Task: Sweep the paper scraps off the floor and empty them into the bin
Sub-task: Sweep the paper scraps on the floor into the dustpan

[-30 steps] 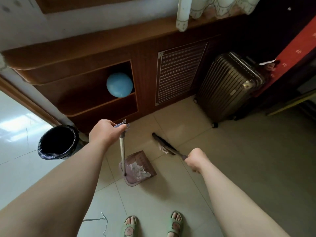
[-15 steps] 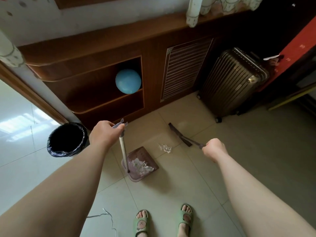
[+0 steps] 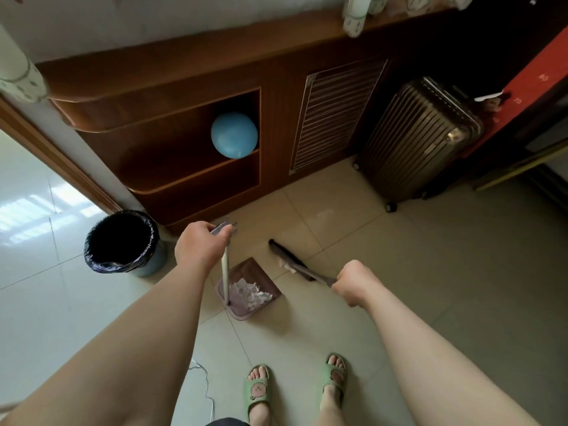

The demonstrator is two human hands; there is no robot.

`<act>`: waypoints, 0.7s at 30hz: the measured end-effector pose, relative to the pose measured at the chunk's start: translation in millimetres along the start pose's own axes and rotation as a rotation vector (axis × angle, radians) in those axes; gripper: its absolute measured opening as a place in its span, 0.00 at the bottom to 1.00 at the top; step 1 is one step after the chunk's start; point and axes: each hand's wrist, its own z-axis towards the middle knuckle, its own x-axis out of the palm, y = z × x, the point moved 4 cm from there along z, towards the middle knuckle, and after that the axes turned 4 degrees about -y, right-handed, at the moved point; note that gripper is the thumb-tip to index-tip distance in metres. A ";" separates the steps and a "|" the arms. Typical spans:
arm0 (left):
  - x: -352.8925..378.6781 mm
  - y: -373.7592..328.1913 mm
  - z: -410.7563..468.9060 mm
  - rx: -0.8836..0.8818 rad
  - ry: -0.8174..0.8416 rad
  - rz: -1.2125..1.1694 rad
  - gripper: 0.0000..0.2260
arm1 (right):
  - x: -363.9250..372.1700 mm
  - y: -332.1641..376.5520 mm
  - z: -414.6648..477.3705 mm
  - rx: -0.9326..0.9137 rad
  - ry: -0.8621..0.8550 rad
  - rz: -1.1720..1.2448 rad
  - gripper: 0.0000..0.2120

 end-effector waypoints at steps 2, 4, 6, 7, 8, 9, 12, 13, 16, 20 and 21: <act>-0.9 4.6 0.9 -0.014 0.009 -0.008 0.15 | 1.9 14.0 -12.2 -0.028 0.038 -0.048 0.06; -3.6 11.1 1.2 -0.024 0.024 -0.019 0.16 | -2.3 24.9 -23.5 -0.036 0.061 -0.041 0.09; -5.5 18.8 1.7 -0.036 0.033 -0.022 0.16 | -17.0 31.2 -33.3 -0.029 0.059 0.028 0.10; -6.6 23.1 1.6 -0.043 0.039 -0.020 0.16 | -27.4 32.9 -37.9 -0.029 0.042 0.064 0.09; -7.1 27.5 1.4 -0.046 0.050 -0.020 0.16 | -38.1 32.8 -41.9 -0.030 0.019 0.095 0.09; -7.4 31.6 1.6 -0.050 0.062 -0.022 0.16 | -48.4 31.5 -45.3 -0.032 -0.004 0.113 0.10; -9.0 41.3 3.8 -0.067 0.098 -0.033 0.18 | -68.7 25.2 -48.1 -0.003 -0.058 0.132 0.09; -9.5 43.5 4.0 -0.071 0.110 -0.034 0.18 | -71.7 23.6 -46.5 0.009 -0.078 0.133 0.06; -10.3 49.8 3.8 -0.076 0.158 -0.015 0.17 | -71.6 21.7 -32.8 0.036 -0.134 0.141 0.05; -11.3 62.6 5.9 -0.100 0.197 0.005 0.19 | -54.0 22.6 -11.7 0.043 -0.158 0.098 0.05; -12.0 66.8 6.4 -0.105 0.194 0.010 0.19 | -46.4 24.4 -7.6 0.037 -0.157 0.085 0.05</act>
